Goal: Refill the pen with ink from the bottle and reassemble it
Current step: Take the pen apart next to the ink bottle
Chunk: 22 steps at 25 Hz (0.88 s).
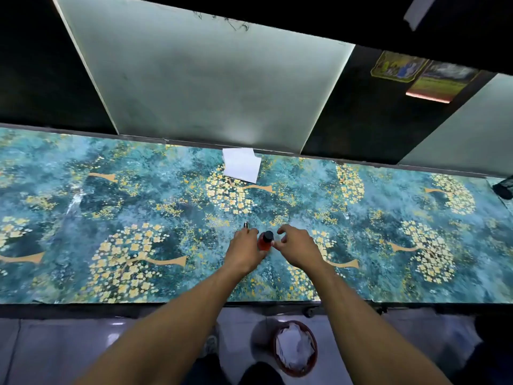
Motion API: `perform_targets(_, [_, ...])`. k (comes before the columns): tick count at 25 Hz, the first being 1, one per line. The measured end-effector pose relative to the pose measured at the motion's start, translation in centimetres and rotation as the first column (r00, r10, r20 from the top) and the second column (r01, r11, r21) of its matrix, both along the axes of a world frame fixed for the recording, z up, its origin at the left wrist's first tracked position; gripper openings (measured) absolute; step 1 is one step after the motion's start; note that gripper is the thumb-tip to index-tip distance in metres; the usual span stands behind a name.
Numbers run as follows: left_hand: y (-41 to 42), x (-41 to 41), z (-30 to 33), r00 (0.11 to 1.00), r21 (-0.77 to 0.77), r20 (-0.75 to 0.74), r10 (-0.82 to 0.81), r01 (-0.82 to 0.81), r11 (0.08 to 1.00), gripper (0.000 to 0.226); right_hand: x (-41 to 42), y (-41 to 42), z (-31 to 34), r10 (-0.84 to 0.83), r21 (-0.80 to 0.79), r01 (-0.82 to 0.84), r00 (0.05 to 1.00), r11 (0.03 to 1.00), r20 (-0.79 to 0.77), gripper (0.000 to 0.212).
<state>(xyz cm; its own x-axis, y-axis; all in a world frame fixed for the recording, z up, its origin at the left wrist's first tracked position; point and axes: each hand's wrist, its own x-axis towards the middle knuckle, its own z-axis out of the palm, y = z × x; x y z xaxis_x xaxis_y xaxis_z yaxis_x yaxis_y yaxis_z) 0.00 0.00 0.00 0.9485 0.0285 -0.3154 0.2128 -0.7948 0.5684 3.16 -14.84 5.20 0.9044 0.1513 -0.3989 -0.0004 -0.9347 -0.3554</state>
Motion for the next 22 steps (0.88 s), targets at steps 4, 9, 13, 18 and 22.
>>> perform_targets(4, [-0.1,2.0,-0.6,0.997,-0.084,-0.055,0.047,-0.052,0.995,0.059,1.4,1.0,-0.3,0.039,-0.023,-0.040,0.999,0.999,-0.023,0.042])
perform_targets(9, [-0.4,2.9,-1.3,0.997,-0.160,-0.042,0.066,-0.072,0.984,0.032,2.4,2.0,-1.9,0.105,-0.024,-0.105,0.994,0.994,-0.007,0.026])
perform_targets(13, [-0.4,3.0,-2.2,0.995,-0.223,-0.043,0.090,-0.098,0.970,0.026,2.9,2.3,-2.7,0.089,-0.041,-0.088,0.996,0.995,0.029,0.020])
perform_targets(18, [-0.3,3.2,-2.4,0.996,-0.237,-0.030,0.087,-0.092,0.967,0.024,3.4,2.5,-3.1,0.154,-0.067,-0.149,0.985,0.987,0.076,0.017])
perform_targets(22, [-0.3,3.2,-2.9,0.996,-0.250,-0.040,0.077,-0.085,0.964,0.026,4.2,1.9,-3.3,0.255,-0.051,-0.253,0.966,0.966,0.047,0.015])
